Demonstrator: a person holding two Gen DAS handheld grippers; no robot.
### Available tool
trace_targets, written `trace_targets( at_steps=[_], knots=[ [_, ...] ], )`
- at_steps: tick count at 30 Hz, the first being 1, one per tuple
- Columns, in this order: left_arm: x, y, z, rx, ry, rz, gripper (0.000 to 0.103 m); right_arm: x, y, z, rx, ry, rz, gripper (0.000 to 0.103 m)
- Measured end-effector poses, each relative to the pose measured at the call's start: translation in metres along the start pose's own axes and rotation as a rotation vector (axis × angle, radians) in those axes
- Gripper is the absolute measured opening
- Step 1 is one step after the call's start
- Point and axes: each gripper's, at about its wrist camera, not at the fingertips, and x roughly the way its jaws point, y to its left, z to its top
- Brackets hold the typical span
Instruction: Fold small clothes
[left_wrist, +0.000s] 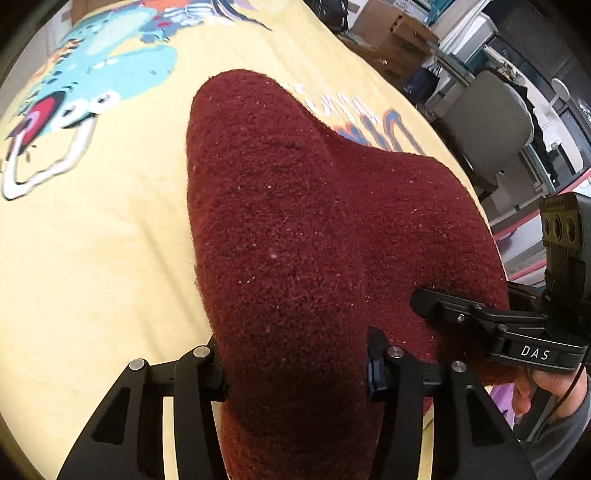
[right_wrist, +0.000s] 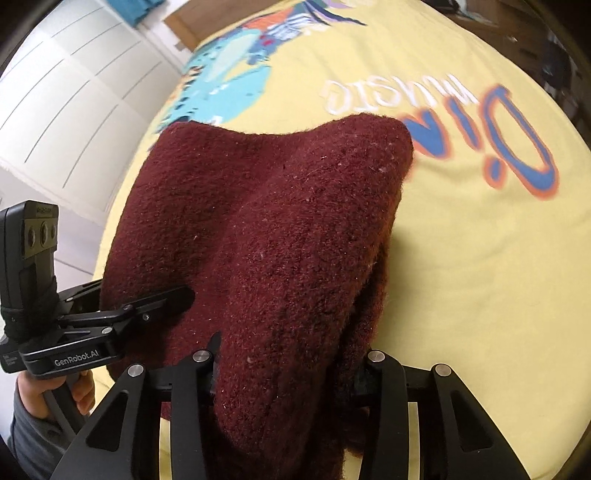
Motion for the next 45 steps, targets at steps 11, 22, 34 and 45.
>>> trace_targets(
  at_steps=[11, 22, 34, 45],
  knots=[
    [-0.02, 0.074, -0.054, -0.072, -0.001, 0.038, 0.045, 0.076, 0.063, -0.012, -0.059, 0.082, -0.021, 0.044],
    [0.002, 0.092, -0.08, -0.114, -0.008, 0.095, 0.067, 0.106, 0.048, -0.024, -0.042, 0.072, -0.054, 0.065],
    [-0.008, 0.096, -0.087, -0.19, -0.013, 0.222, 0.098, 0.078, 0.052, -0.04, -0.129, 0.005, -0.158, 0.084],
    [-0.031, 0.105, -0.112, -0.188, -0.018, 0.268, 0.102, 0.075, 0.054, -0.049, -0.164, -0.023, -0.187, 0.102]
  ],
)
